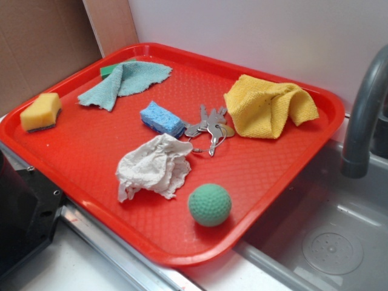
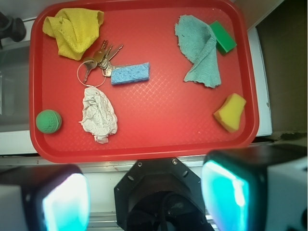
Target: Grab the white paper.
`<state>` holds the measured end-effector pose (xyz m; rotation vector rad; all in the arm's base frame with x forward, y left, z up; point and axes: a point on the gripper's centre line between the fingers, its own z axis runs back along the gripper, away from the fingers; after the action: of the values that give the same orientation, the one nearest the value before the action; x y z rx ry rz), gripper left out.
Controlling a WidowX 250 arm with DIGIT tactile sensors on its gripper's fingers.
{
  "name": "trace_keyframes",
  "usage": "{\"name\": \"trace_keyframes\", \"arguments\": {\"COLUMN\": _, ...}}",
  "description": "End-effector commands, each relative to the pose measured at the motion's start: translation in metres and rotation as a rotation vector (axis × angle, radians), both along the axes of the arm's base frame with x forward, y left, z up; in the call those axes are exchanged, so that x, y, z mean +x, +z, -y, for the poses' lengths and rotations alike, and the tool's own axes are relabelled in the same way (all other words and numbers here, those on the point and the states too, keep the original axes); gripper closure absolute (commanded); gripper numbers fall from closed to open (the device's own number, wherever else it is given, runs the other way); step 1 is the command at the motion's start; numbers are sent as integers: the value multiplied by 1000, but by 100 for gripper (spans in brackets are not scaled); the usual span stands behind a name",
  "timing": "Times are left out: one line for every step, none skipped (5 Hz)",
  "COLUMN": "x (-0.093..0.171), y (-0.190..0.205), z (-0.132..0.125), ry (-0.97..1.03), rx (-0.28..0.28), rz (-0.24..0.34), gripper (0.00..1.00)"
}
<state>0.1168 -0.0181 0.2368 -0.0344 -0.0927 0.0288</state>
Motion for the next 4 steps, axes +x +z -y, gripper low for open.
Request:
{"name": "trace_keyframes", "arguments": {"x": 0, "y": 0, "z": 0, "ry": 0, "rx": 0, "rz": 0, "gripper": 0}}
{"name": "trace_keyframes", "arguments": {"x": 5, "y": -50, "z": -15, "ry": 126, "rx": -17, "rz": -235, "gripper": 0}}
{"name": "trace_keyframes", "arguments": {"x": 28, "y": -99, "z": 15, "ry": -28, "rx": 30, "rz": -151, "gripper": 0}}
{"name": "trace_keyframes", "arguments": {"x": 39, "y": -127, "z": 50, "ry": -160, "rx": 95, "rz": -99, "gripper": 0}}
